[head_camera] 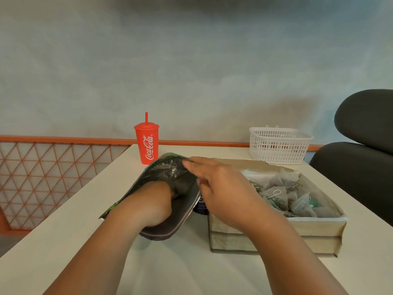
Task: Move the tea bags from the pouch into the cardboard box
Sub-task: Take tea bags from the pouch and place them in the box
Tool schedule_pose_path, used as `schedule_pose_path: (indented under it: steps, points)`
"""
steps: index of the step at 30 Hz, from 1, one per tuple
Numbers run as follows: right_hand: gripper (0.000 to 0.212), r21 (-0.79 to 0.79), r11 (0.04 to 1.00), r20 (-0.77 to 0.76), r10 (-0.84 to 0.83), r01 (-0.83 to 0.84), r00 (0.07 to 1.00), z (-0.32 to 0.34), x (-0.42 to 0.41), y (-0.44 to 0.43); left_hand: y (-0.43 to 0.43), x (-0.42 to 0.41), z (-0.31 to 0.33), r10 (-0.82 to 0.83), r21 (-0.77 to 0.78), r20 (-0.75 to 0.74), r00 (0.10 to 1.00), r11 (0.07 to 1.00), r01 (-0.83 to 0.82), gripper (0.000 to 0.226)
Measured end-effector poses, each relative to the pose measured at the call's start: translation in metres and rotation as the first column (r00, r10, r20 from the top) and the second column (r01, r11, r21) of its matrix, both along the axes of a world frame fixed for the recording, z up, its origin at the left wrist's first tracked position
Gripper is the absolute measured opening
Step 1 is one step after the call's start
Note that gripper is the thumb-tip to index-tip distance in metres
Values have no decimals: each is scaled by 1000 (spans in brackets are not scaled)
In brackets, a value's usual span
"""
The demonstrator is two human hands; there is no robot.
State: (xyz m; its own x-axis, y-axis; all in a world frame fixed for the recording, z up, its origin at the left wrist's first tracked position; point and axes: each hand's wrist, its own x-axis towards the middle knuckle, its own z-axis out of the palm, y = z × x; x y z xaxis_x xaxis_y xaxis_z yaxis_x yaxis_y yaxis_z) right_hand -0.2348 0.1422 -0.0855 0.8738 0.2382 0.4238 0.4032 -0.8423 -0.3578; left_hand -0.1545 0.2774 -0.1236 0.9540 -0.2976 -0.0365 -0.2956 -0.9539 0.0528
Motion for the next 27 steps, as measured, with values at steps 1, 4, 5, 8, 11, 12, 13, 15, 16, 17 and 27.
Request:
schedule_pose_path:
  steps: [1, 4, 5, 8, 11, 12, 13, 15, 16, 17, 27]
  points:
    - [49, 9, 1000, 2, -5, 5, 1000, -1, 1, -1, 0, -2, 5, 5, 3, -4, 1000, 1000, -5, 40]
    - [48, 42, 999, 12, -17, 16, 1000, -2, 2, -4, 6, -12, 19, -23, -15, -6, 1000, 1000, 23, 30]
    - [48, 49, 999, 15, -20, 19, 1000, -1, 3, -5, 7, -15, 23, -35, -43, -3, 999, 998, 35, 27]
    - [47, 62, 998, 31, -18, 16, 999, -1, 3, -7, 6, -25, 31, -20, -139, 59, 998, 990, 28, 19]
    - [47, 52, 998, 30, -21, 19, 999, -2, 3, -7, 0, -28, 29, 49, -137, 126, 991, 990, -31, 14]
    - [48, 44, 999, 27, -23, 21, 999, -2, 3, -6, -1, -27, 27, 73, -123, 142, 987, 991, -56, 16]
    - [48, 38, 999, 24, -23, 22, 999, -2, 3, -6, -2, -23, 24, 104, -106, 153, 983, 990, -88, 19]
    - [48, 34, 999, 19, -20, 19, 1000, -1, 2, -3, -4, -17, 20, 168, -82, 184, 968, 985, -155, 34]
    - [48, 28, 999, 18, -17, 17, 1000, 0, 1, -3, -6, -14, 19, 188, -97, 189, 964, 980, -172, 42]
    - [48, 20, 1000, 16, -17, 17, 1000, 0, 1, -2, -8, -12, 17, 199, -125, 170, 965, 976, -179, 47]
    - [47, 15, 999, -6, -30, 30, 1000, -1, 1, -4, -4, -27, 22, -6, -155, 207, 978, 987, 39, 24]
